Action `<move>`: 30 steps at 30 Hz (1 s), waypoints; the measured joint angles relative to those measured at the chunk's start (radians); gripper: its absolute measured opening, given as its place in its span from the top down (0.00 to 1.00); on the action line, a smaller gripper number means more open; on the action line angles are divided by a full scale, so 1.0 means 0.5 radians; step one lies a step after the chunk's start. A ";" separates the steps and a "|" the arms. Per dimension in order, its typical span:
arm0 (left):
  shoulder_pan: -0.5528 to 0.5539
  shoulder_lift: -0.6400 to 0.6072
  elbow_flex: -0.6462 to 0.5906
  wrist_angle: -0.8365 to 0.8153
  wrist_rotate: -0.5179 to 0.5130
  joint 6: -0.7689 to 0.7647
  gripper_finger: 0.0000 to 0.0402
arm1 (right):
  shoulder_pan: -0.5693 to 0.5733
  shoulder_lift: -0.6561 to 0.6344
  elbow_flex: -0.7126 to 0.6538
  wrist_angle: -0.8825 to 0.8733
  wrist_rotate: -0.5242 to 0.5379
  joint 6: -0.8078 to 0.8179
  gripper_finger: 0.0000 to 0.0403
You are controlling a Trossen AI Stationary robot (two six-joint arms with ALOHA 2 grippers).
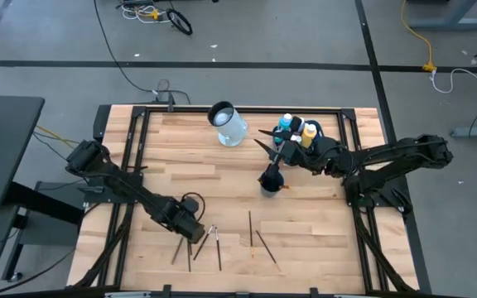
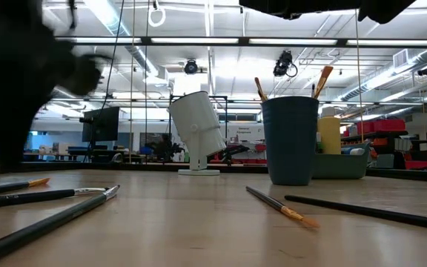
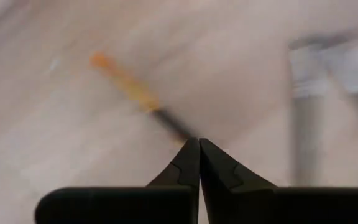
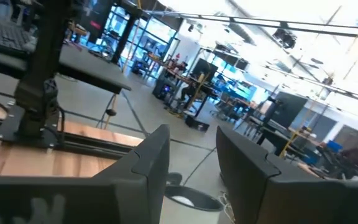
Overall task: Pick & Place Paint Supplies
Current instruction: Put the silver paintbrush into the blue cup
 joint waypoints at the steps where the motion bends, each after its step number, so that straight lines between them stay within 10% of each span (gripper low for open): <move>1: 0.004 -0.024 0.053 -0.052 -0.032 0.022 0.99 | -0.002 0.000 0.000 -0.001 -0.027 0.004 0.66; 9: -0.002 -0.155 0.505 -0.656 -0.732 0.231 0.99 | -0.006 -0.001 0.001 -0.041 -0.381 0.168 0.66; 21: 0.066 -0.320 0.770 -0.060 -2.144 1.789 1.00 | -0.006 0.001 0.001 -0.150 -0.721 0.493 0.66; 24: 0.128 -0.340 0.767 0.353 -2.092 2.310 1.00 | -0.012 0.001 0.001 -0.182 -0.778 0.621 0.66; 30: 0.291 -0.339 0.768 1.000 -1.342 3.076 1.00 | -0.063 0.001 0.001 -0.261 -1.035 0.832 0.66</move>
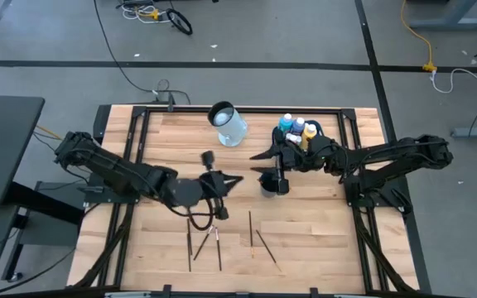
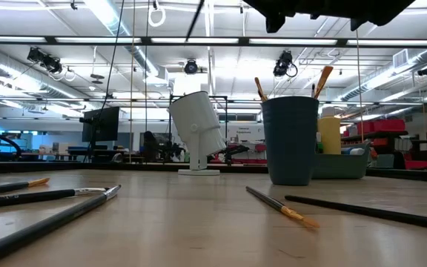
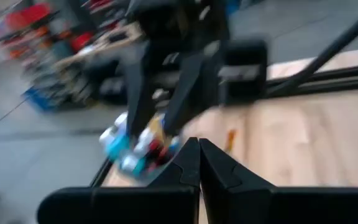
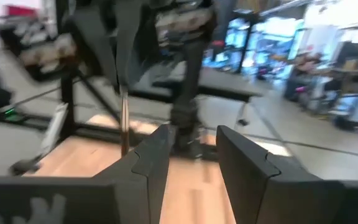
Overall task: Pick & Place Paint Supplies
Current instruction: Put the silver paintbrush into the blue cup
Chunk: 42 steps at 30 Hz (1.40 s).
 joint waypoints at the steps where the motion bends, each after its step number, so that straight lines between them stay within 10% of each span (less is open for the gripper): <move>1: 0.030 0.000 -0.001 0.061 0.081 0.061 1.00 | -0.010 0.000 0.000 -0.032 -0.061 0.004 0.66; 10: 0.301 0.046 0.000 0.378 0.685 0.346 1.00 | -0.038 0.000 0.000 -0.080 -0.269 0.154 0.66; 20: 0.402 0.182 -0.001 0.480 0.844 0.436 1.00 | -0.039 0.000 0.000 -0.112 -0.260 0.253 0.67; 30: 0.307 0.149 0.000 0.380 0.793 0.375 1.00 | -0.052 -0.002 0.000 -0.208 -0.268 0.247 0.69; 42: 0.126 0.144 0.000 0.250 0.052 0.273 1.00 | -0.056 -0.002 0.000 -0.248 -0.288 0.216 0.69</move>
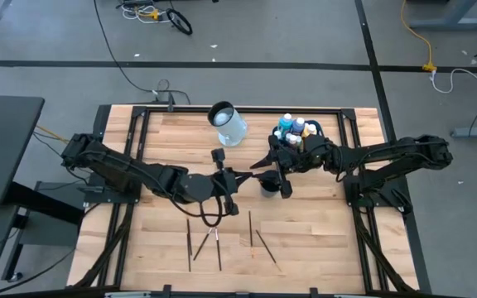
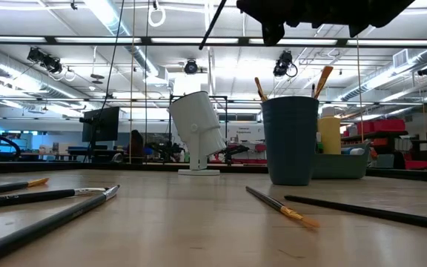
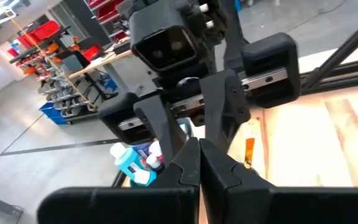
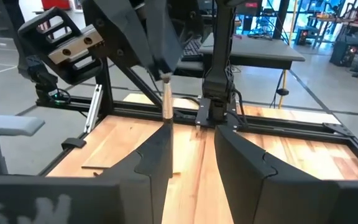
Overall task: Pick & Place Paint Supplies
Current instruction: Put the silver paintbrush into the blue cup
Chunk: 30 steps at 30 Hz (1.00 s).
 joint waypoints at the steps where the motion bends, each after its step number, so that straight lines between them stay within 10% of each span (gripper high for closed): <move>1: -0.003 0.000 0.000 0.000 0.001 0.004 1.00 | 0.000 0.000 0.000 0.000 -0.002 0.000 0.69; 21: 0.231 0.053 0.001 0.203 0.481 0.019 1.00 | 0.005 0.000 0.000 0.073 0.006 0.057 0.70; 30: 0.231 0.062 0.002 0.227 0.455 0.068 0.99 | 0.005 0.000 0.000 0.058 0.024 -0.076 0.96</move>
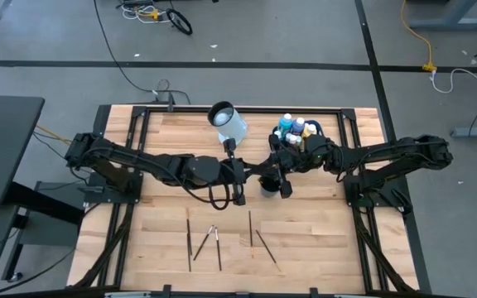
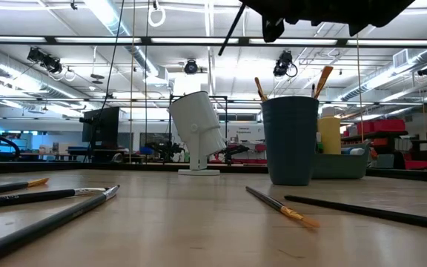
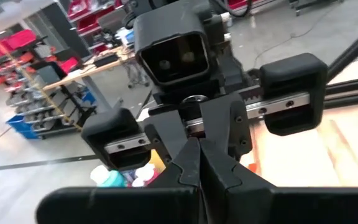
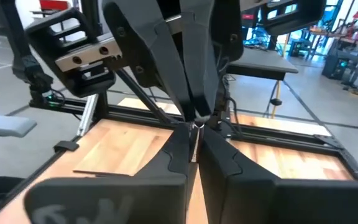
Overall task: Pick & Place Paint Supplies
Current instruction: Put the silver paintbrush into the blue cup
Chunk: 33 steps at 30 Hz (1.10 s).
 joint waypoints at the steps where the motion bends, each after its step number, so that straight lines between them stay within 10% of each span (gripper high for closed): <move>1: 0.000 0.000 0.000 0.000 -0.025 -0.001 0.99 | 0.000 0.000 0.000 0.000 0.000 -0.010 0.97; 17: -0.002 0.000 -0.002 -0.372 -0.073 -0.283 0.88 | 0.000 -0.368 0.000 -0.725 0.022 0.136 0.95; 25: -0.002 0.000 -0.003 -0.501 -0.073 -0.478 0.89 | -0.001 -0.508 -0.051 -1.235 0.514 0.013 0.96; 33: -0.008 0.000 -0.003 -0.522 -0.071 -0.527 0.92 | -0.079 -0.348 -0.109 -1.260 0.302 0.020 0.95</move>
